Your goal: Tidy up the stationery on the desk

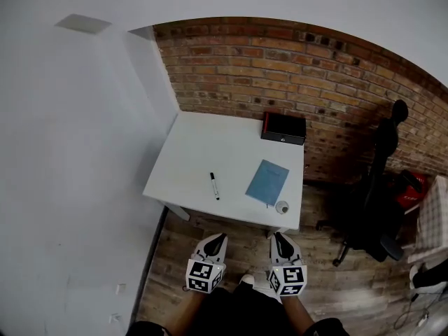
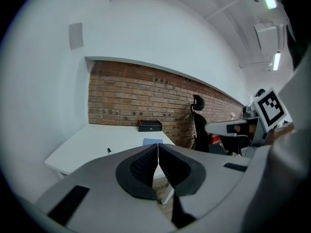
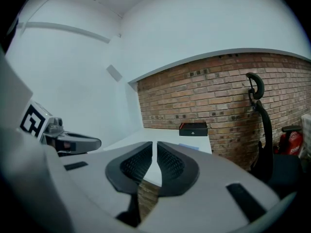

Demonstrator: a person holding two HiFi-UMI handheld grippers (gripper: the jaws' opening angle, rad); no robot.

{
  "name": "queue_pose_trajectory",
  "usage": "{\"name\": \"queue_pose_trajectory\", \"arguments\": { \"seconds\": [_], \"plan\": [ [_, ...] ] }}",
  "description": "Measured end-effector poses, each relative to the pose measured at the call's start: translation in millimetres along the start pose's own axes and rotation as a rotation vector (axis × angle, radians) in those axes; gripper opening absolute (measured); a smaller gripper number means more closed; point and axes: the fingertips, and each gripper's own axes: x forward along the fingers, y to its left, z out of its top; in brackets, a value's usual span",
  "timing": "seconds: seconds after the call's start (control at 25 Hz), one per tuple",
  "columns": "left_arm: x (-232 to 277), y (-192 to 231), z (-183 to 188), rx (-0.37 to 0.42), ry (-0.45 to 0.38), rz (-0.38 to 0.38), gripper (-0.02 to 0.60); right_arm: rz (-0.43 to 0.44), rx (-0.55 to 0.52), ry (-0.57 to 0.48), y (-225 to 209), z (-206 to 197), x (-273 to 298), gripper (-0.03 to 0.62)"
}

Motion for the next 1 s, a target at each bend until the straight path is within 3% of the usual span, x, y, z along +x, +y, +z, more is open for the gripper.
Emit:
{"name": "queue_pose_trajectory", "arguments": {
  "seconds": [0.52, 1.0],
  "plan": [
    [39.2, 14.0, 12.4, -0.004, 0.005, -0.010, 0.015, 0.000, 0.014, 0.017, -15.7, 0.5, 31.3, 0.025],
    [142.0, 40.8, 31.7, 0.024, 0.041, -0.164, 0.017, -0.131, 0.009, 0.048, -61.6, 10.0, 97.5, 0.025]
  ]
}}
